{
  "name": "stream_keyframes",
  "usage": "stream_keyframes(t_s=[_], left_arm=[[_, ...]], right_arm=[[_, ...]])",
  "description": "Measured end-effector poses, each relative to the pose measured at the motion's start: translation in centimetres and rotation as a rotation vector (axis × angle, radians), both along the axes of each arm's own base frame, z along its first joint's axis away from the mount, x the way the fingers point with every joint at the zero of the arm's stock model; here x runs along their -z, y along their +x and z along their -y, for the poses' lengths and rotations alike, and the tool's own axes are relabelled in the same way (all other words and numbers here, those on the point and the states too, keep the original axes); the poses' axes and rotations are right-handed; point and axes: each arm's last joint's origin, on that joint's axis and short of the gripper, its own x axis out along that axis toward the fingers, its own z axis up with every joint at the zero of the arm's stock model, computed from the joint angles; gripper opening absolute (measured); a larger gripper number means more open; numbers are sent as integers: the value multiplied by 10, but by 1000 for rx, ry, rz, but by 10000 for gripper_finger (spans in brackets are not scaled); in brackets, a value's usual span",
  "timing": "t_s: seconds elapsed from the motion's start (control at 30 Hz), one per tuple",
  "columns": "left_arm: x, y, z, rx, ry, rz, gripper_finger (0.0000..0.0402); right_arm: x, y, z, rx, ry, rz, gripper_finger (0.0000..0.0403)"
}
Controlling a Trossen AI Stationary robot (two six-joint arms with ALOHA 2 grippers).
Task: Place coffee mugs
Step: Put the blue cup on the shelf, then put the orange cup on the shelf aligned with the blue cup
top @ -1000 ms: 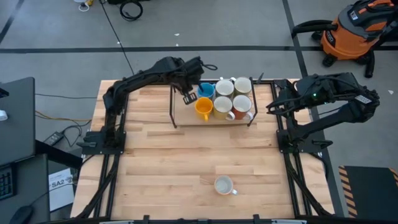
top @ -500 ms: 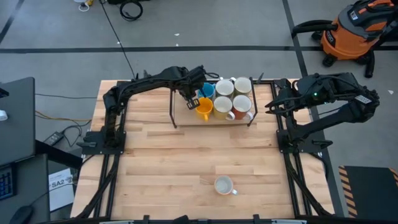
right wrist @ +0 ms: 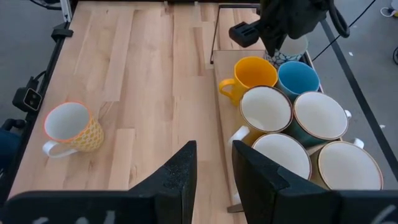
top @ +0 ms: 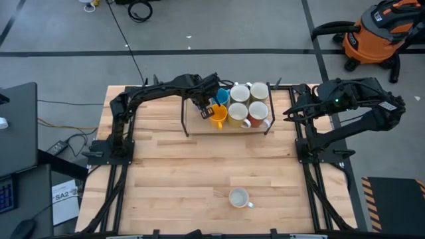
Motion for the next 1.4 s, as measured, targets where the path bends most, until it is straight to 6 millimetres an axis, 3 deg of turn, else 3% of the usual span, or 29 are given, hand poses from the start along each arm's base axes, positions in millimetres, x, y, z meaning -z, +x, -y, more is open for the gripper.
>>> stream_keyframes(t_s=[0.53,0.97,1.23,1.4], left_arm=[[0,0,0,-12,0,2,80],[0,0,0,-5,13,-7,169],[-3,-2,1,-14,11,-4,176],[-17,-3,2,-26,14,10,176]], right_arm=[[0,0,0,0,0,0,107],[0,0,0,0,0,0,107],[0,0,0,0,0,-1,107],[0,0,0,0,0,0,107]])
